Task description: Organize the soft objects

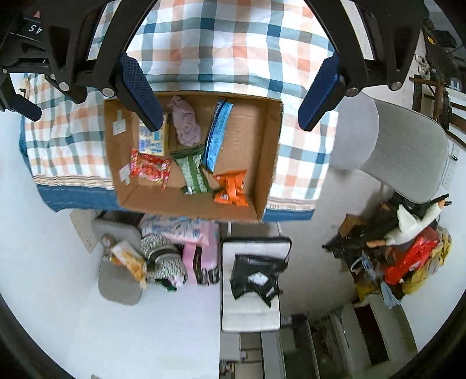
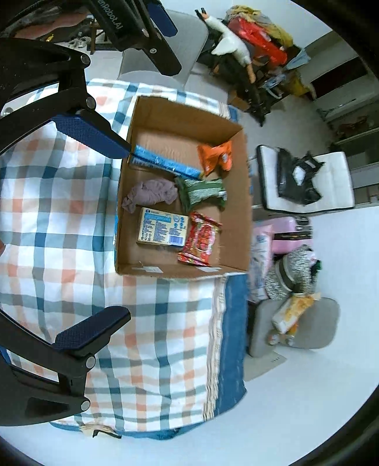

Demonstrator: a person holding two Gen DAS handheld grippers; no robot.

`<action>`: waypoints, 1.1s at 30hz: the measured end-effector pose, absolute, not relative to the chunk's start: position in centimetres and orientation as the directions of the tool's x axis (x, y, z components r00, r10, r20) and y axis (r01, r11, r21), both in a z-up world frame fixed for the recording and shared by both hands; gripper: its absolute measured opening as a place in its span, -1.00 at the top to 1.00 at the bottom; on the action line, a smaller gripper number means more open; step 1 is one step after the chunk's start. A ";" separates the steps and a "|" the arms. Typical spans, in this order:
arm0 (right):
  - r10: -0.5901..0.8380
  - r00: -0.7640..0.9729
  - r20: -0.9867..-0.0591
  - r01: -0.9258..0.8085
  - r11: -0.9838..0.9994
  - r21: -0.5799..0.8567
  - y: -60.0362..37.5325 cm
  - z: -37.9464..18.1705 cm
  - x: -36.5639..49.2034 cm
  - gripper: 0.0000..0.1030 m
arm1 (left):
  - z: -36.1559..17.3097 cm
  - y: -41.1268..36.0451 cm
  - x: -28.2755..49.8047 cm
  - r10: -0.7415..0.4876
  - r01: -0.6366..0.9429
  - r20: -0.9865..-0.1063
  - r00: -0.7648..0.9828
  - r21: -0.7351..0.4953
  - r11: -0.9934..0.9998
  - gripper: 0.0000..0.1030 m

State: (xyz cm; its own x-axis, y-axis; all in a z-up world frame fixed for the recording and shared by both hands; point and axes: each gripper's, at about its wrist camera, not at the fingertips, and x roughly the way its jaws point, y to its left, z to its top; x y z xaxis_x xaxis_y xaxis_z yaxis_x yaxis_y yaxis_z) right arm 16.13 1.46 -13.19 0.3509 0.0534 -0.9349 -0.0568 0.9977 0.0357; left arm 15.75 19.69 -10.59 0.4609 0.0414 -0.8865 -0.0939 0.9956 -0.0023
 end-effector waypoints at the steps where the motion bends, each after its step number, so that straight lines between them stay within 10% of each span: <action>1: 0.055 0.365 -0.929 -0.053 0.998 0.039 1.3 -12.3 15.5 -1.00 | -9.8 19.7 15.2 0.040 -0.092 -0.881 0.472 -0.004 0.996 -0.85; 33: 0.014 0.566 -0.824 -0.024 1.000 0.001 -0.4 0.2 6.1 -1.00 | -1.1 18.9 6.3 0.031 -0.075 -0.808 0.589 -0.017 0.997 -0.85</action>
State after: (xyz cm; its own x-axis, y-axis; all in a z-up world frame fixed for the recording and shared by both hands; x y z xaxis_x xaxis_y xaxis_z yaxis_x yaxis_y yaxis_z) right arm 6.09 -0.39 0.17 0.5661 0.0140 -0.8242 -0.0239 0.9997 0.0005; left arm 6.29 18.88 -1.09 0.5888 0.0307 -0.8077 -0.0754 0.9970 -0.0171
